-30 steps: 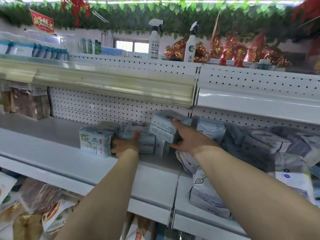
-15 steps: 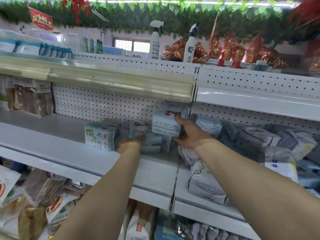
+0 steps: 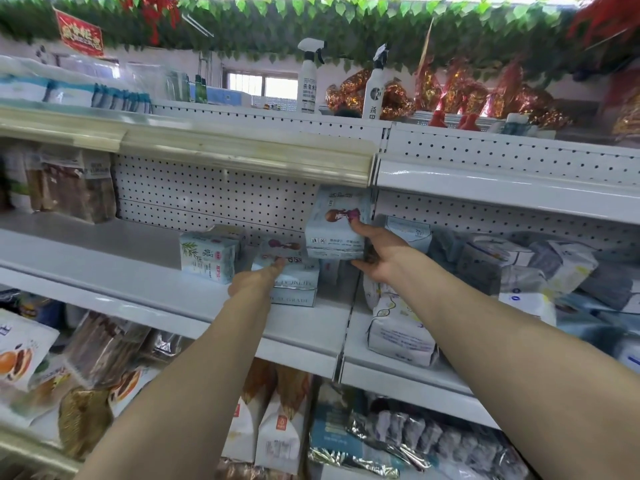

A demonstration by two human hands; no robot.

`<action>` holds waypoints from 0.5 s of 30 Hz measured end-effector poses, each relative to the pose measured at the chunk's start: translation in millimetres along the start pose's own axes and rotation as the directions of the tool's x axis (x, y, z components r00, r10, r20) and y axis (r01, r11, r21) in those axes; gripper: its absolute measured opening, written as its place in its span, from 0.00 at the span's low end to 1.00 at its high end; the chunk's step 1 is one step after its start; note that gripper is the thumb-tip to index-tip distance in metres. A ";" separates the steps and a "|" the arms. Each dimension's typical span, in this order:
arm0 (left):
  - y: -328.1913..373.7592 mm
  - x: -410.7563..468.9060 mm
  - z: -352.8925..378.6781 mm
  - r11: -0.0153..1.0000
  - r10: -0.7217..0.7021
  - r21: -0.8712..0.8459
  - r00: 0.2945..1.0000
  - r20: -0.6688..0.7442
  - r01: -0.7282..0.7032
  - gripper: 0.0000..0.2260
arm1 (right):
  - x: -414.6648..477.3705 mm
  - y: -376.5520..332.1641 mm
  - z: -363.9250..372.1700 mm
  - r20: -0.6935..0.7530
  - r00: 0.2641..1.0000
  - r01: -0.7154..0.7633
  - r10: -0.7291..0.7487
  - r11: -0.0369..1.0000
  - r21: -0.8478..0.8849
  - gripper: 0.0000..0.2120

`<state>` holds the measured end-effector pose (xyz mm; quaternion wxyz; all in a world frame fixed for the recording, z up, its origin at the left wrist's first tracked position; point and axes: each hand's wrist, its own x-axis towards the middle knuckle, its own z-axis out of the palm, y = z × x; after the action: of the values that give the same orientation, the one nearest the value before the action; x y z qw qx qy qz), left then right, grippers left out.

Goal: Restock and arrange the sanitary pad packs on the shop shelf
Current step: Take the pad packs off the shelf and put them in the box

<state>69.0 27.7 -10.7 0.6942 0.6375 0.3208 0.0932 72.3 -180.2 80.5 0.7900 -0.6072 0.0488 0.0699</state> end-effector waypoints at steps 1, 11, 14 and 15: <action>-3.2 0.8 -1.9 1.000 0.007 -0.015 1.000 0.001 -0.007 0.58 | -4.0 0.9 -0.2 -0.006 1.000 -0.003 0.003 1.000 0.001 0.16; -15.1 -48.8 -44.3 0.992 0.054 -0.106 0.996 -0.069 -0.062 0.37 | -61.1 15.8 -9.1 0.042 0.999 -0.038 0.035 0.996 0.077 0.19; -24.4 -46.0 -56.3 0.974 0.013 -0.228 1.000 -0.024 -0.018 0.39 | -79.4 18.7 -18.4 0.055 0.998 -0.048 0.044 0.997 0.061 0.20; -28.2 -49.0 -59.0 0.967 -0.007 -0.254 1.000 -0.005 0.006 0.38 | -87.2 18.7 -21.8 0.056 0.997 -0.050 0.046 0.997 0.061 0.19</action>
<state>-10.2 45.3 -20.2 0.7695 0.5421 0.3103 0.1329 -16.6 -201.0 71.2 0.8075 -0.5790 0.0441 0.1037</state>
